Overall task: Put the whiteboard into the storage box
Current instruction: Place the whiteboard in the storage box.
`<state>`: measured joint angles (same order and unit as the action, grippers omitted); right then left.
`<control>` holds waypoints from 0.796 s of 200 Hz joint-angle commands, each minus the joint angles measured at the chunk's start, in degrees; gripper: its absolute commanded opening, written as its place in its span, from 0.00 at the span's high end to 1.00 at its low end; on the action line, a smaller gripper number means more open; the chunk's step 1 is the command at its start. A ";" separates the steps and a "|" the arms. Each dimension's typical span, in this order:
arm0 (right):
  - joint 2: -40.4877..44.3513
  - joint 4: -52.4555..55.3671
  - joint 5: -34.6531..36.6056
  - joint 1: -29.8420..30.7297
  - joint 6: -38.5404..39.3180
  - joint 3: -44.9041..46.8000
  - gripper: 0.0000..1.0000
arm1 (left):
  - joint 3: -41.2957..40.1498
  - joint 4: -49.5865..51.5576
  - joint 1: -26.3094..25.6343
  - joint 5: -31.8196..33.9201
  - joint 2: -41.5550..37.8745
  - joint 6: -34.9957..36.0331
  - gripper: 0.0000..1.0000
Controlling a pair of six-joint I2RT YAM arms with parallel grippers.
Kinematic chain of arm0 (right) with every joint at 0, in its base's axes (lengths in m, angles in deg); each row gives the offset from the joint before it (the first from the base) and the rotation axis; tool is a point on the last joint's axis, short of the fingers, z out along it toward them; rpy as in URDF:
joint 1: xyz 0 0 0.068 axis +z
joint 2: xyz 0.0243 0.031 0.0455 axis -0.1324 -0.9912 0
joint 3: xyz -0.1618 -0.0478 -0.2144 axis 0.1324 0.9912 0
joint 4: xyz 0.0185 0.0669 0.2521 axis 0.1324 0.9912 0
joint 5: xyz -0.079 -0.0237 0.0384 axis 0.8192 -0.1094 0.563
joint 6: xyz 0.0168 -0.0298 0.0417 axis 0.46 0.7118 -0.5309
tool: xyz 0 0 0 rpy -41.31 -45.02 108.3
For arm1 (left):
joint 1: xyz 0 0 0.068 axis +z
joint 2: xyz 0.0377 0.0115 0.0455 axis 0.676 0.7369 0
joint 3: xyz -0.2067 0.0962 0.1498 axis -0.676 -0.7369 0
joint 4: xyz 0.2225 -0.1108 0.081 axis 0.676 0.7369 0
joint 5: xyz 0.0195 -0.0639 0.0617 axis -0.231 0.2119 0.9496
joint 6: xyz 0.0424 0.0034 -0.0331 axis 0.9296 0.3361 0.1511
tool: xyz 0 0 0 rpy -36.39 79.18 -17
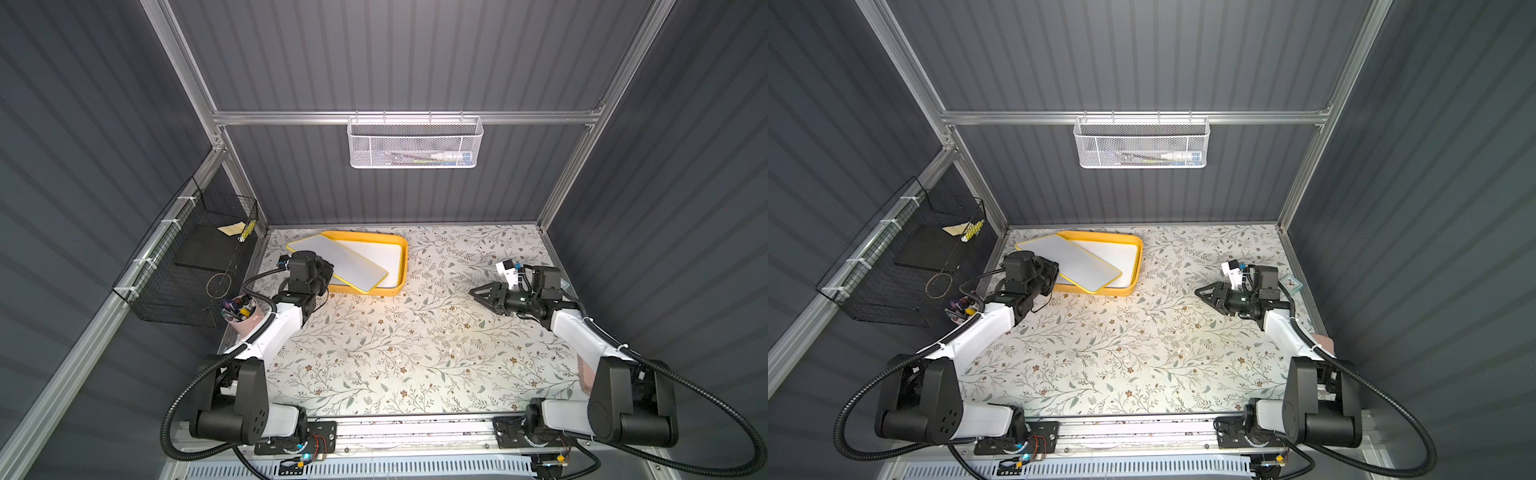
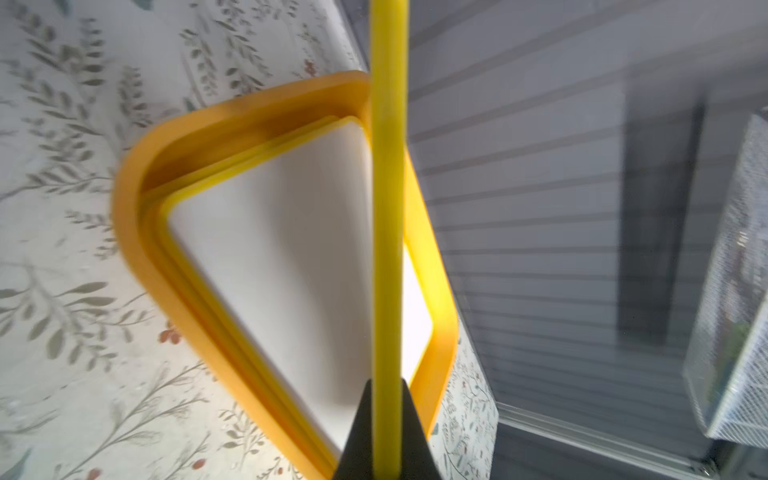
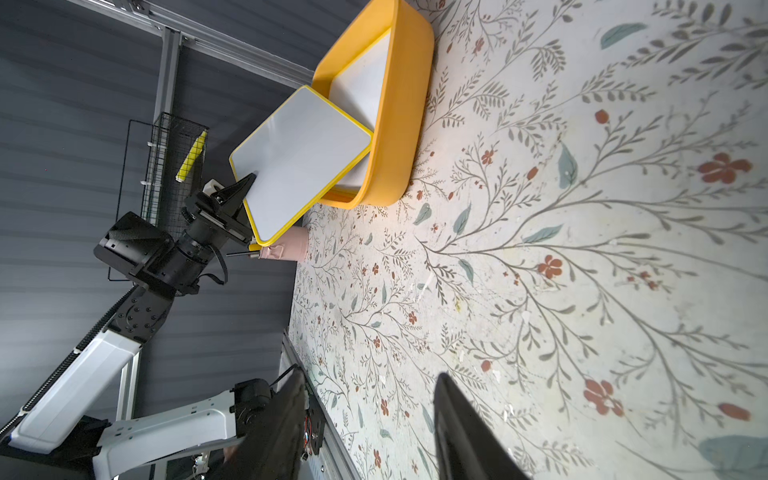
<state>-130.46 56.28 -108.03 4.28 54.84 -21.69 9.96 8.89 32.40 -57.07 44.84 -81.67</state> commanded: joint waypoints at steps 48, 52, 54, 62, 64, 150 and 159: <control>-0.66 4.20 2.27 2.66 3.26 -1.50 0.49 | 4.30 2.58 -2.65 7.52 3.73 -9.02 1.00; -0.51 4.21 2.45 2.84 3.28 -1.50 0.48 | 4.50 2.64 -2.98 7.99 3.97 -9.37 1.00; -0.49 4.20 2.56 2.95 3.29 -1.44 0.48 | 4.64 2.71 -3.06 8.40 4.10 -9.64 1.00; -0.31 4.12 3.10 3.30 3.60 -1.29 0.48 | 5.18 3.17 -3.93 9.60 4.70 -10.78 1.00; -0.31 4.18 3.29 3.33 3.61 -1.25 0.48 | 5.40 3.52 -4.17 9.96 4.83 -11.07 1.00; -1.63 4.50 3.52 5.26 4.12 -1.84 0.47 | 14.41 8.94 -11.72 18.27 15.97 -22.98 1.00; -1.69 4.10 3.53 5.51 4.05 -1.65 0.47 | 15.09 9.11 -11.99 18.60 16.82 -23.51 1.00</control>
<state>-131.77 60.08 -104.60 9.28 58.20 -22.37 23.91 15.62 21.08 -40.35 58.65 -102.04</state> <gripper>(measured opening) 0.528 0.075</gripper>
